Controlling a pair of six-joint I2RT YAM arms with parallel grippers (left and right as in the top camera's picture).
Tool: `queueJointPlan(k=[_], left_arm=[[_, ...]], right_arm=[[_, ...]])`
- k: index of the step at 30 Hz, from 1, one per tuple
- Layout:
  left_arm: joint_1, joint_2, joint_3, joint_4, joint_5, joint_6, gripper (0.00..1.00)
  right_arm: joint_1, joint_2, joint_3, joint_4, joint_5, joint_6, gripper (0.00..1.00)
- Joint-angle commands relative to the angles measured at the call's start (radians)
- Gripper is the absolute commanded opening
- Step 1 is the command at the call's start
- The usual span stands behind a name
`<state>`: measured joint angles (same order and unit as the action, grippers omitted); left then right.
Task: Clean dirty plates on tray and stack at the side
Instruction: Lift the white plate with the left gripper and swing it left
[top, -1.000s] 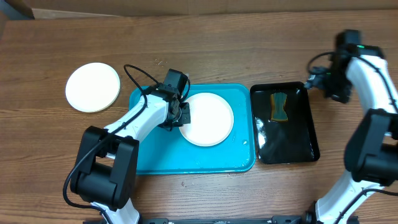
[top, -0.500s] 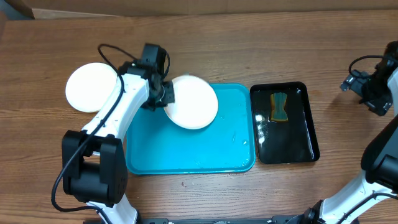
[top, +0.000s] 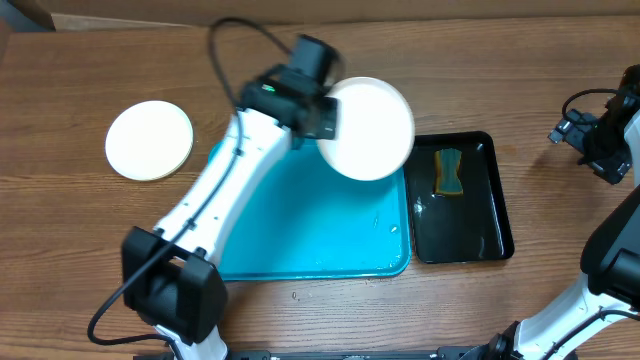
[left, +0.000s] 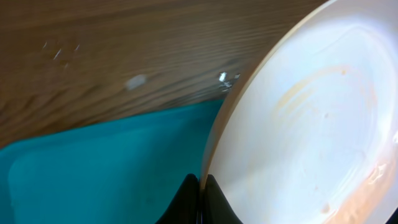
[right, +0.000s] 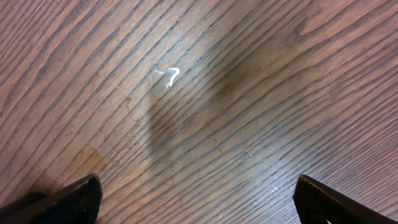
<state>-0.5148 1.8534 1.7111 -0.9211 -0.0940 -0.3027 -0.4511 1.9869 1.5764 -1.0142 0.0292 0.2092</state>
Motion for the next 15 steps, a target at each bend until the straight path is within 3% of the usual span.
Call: queueJointPlan(k=[1,7,12,15], left_arm=[[-0.116,0.007,0.029,0.021,-0.181,0.018,0.04],[-0.336,0.008,0.029,0.076,-0.534,0.047,0.04],[-0.515,0.007,0.029,0.162,-0.827,0.203,0.04],[-0.589,0.007,0.029,0.221,-0.932,0.300,0.04]], right_arm=[[-0.001,-0.028,0.022,0.004,-0.005,0.008,1.00],[-0.001,-0.028,0.022,0.004,-0.005,0.008,1.00],[-0.001,-0.028,0.022,0.004,-0.005,0.008,1.00],[-0.001,-0.028,0.022,0.004,-0.005,0.008,1.00]])
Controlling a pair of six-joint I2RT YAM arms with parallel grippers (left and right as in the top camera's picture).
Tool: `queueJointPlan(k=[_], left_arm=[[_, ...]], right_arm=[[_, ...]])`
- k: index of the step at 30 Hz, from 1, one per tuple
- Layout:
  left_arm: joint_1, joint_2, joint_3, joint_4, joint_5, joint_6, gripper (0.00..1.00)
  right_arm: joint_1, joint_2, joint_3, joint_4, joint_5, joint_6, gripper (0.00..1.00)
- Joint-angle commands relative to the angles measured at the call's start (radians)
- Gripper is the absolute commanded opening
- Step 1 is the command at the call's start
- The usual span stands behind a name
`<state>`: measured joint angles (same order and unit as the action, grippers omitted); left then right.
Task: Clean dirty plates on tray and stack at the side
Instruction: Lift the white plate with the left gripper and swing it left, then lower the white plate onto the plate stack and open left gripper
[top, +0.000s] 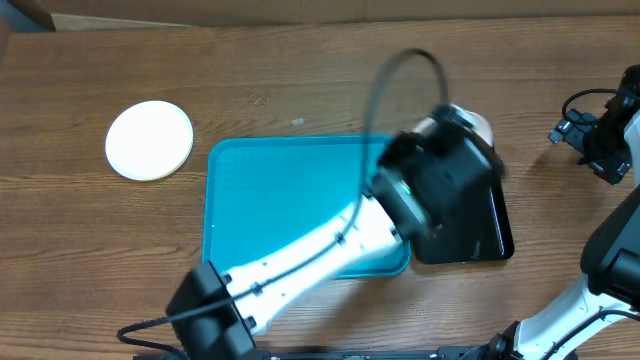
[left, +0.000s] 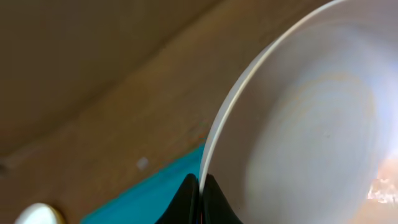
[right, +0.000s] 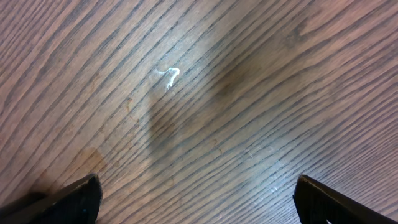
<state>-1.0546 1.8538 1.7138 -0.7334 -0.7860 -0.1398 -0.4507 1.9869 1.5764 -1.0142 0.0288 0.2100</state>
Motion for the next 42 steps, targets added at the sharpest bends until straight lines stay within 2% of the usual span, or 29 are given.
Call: queueJointPlan(k=[1,6,12,14,16,19,23,25,29,37,39,42], left_arm=[[-0.065,0.007,0.026,0.047,-0.259,0.158,0.04],[-0.124,0.007,0.026,0.168,-0.369,0.284,0.04],[-0.130,0.007,0.026,0.351,-0.427,0.448,0.04],[-0.130,0.007,0.026,0.382,-0.424,0.457,0.04],[-0.126,0.007,0.026,0.378,-0.385,0.415,0.04],[-0.109,0.007,0.026,0.271,-0.220,0.236,0.04],[-0.039,0.007,0.023,0.086,0.189,-0.039,0.04],[0.019,0.009,0.022,0.036,0.370,-0.126,0.04],[0.175,0.009,0.023,0.003,0.576,-0.168,0.04],[0.690,0.010,0.023,-0.082,1.021,-0.269,0.04],[0.826,0.011,0.023,-0.109,1.071,-0.278,0.04],[1.013,0.011,0.023,-0.153,1.069,-0.279,0.04]], right_arm=[[-0.001,-0.028,0.022,0.004,-0.005,0.007,1.00],[-0.001,-0.028,0.022,0.004,-0.005,0.007,1.00],[-0.001,-0.028,0.022,0.004,-0.005,0.007,1.00],[-0.001,-0.028,0.022,0.004,-0.005,0.007,1.00],[-0.001,-0.028,0.022,0.004,-0.005,0.007,1.00],[-0.001,-0.028,0.022,0.004,-0.005,0.007,1.00],[-0.001,-0.028,0.022,0.004,-0.005,0.007,1.00],[-0.001,-0.028,0.022,0.004,-0.005,0.007,1.00],[-0.001,-0.028,0.022,0.004,-0.005,0.007,1.00],[-0.001,-0.028,0.022,0.004,-0.005,0.007,1.00],[-0.001,-0.028,0.022,0.004,-0.005,0.007,1.00],[-0.001,-0.028,0.022,0.004,-0.005,0.007,1.00]])
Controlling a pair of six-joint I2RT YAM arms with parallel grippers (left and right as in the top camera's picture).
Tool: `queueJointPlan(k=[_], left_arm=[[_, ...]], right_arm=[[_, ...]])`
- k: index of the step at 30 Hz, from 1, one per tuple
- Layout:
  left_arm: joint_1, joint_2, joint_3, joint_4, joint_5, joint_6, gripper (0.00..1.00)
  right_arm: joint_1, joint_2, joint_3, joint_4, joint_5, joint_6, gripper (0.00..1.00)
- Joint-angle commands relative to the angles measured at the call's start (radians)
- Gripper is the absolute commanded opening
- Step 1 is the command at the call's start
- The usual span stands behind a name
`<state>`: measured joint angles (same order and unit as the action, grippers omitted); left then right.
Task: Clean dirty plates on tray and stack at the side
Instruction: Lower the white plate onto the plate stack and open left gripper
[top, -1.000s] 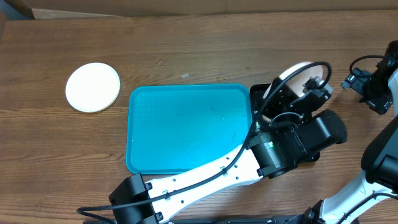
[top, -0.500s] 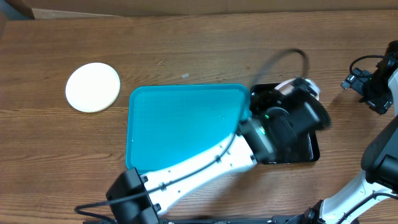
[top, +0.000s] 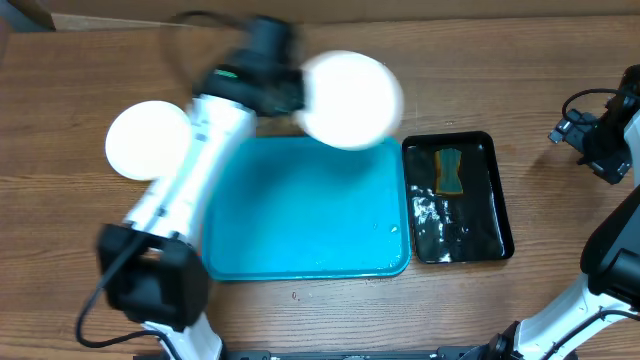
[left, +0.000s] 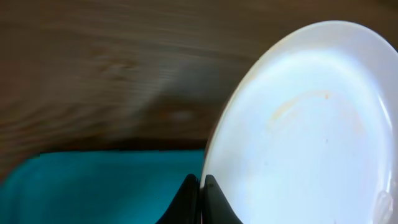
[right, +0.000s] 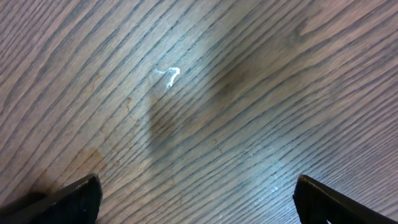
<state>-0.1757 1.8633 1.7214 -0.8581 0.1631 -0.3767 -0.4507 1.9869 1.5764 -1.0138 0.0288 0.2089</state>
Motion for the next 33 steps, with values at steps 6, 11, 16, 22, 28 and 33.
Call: queueJointPlan(k=[6,11,16,22,28,33], left_arm=[[0.430,0.015,0.015,-0.119,-0.029,-0.022,0.04],[0.572,0.049,0.013,-0.129,-0.100,-0.019,0.04],[0.639,0.115,0.013,-0.124,-0.156,-0.020,0.04],[0.660,0.212,0.013,-0.101,-0.159,-0.020,0.04],[0.661,0.242,0.013,-0.071,-0.166,-0.020,0.05],[0.660,0.221,0.026,-0.074,-0.152,-0.019,0.47]], right_arm=[[-0.001,-0.028,0.022,0.003,-0.005,0.008,1.00],[-0.001,-0.028,0.022,0.004,-0.005,0.008,1.00],[-0.001,-0.028,0.022,0.003,-0.005,0.008,1.00],[-0.001,-0.028,0.022,0.003,-0.005,0.008,1.00],[-0.001,-0.028,0.022,0.003,-0.005,0.008,1.00],[-0.001,-0.028,0.022,0.003,-0.005,0.008,1.00]])
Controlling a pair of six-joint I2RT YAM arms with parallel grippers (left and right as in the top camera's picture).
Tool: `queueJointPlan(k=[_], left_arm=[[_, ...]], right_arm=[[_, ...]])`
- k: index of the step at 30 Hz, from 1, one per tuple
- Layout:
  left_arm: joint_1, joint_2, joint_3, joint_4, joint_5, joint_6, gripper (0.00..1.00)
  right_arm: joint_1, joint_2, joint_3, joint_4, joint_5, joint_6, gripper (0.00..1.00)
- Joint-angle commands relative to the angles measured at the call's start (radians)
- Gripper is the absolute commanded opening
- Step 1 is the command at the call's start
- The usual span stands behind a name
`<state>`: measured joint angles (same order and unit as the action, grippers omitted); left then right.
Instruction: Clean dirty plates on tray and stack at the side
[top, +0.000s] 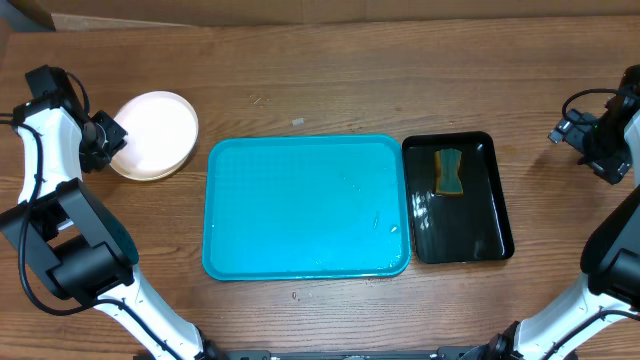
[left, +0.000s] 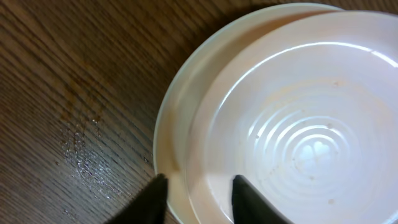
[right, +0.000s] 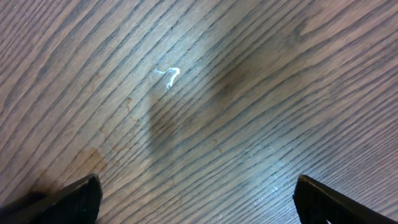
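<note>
Two white plates lie stacked at the table's left. The upper plate (top: 158, 130) (left: 311, 137) sits slightly off-centre on the lower plate (left: 177, 106) and shows faint marks. My left gripper (top: 105, 135) (left: 199, 199) is open at the stack's left edge; one finger stands over the lower plate's rim, the other inside the upper plate. The teal tray (top: 300, 210) holds no plates. My right gripper (top: 600, 150) (right: 199, 205) hangs wide open over bare wood at the far right.
A black basin (top: 495, 215) with water stands right of the teal tray, with a yellow-green sponge (top: 449, 171) in its far part. Water drops lie on the wood beside the stack (left: 81, 162).
My left gripper held the plate in the air beyond the tray's far edge. Now that plate lies on the other plate at the left and the gripper is open. The right arm is unchanged.
My left gripper held a plate by its rim above the tray's far right corner, then over the black basin. Later it held the plate beyond the tray's far edge, with the basin's water disturbed. Now the plate rests on the left plate, released.
</note>
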<state>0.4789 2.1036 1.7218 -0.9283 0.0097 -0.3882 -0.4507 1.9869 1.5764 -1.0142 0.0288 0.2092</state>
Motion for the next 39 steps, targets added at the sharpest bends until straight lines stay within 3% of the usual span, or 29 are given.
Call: queueJointPlan(k=[1,3,8,9,11,15,19,26,33,39], left_arm=[[0.006,-0.026,0.031,-0.011,0.016,-0.008,0.51],[0.005,-0.042,0.047,-0.040,0.071,-0.006,0.51],[-0.019,-0.117,0.063,-0.146,0.172,0.026,0.39],[-0.031,-0.132,0.063,-0.185,0.165,0.027,0.34],[-0.057,-0.154,0.062,-0.274,0.118,0.029,0.04],[-0.117,-0.162,0.054,-0.423,0.027,0.021,0.04],[-0.179,-0.162,-0.008,-0.458,0.004,0.022,0.05],[-0.275,-0.162,-0.191,-0.376,-0.117,-0.040,0.04],[-0.293,-0.162,-0.364,-0.262,-0.117,-0.043,0.04],[-0.296,-0.162,-0.387,-0.269,-0.092,-0.042,0.04]], right_arm=[[-0.001,-0.028,0.022,0.004,-0.005,0.008,1.00],[-0.001,-0.028,0.022,0.004,-0.005,0.008,1.00],[-0.001,-0.028,0.022,0.004,-0.005,0.008,1.00],[-0.001,-0.028,0.022,0.004,-0.005,0.008,1.00],[-0.001,-0.028,0.022,0.004,-0.005,0.008,1.00],[-0.001,-0.028,0.022,0.004,-0.005,0.008,1.00],[-0.001,-0.028,0.022,0.004,-0.005,0.008,1.00],[-0.001,-0.028,0.022,0.004,-0.005,0.008,1.00],[-0.001,-0.028,0.022,0.004,-0.005,0.008,1.00],[-0.001,-0.028,0.022,0.004,-0.005,0.008,1.00]])
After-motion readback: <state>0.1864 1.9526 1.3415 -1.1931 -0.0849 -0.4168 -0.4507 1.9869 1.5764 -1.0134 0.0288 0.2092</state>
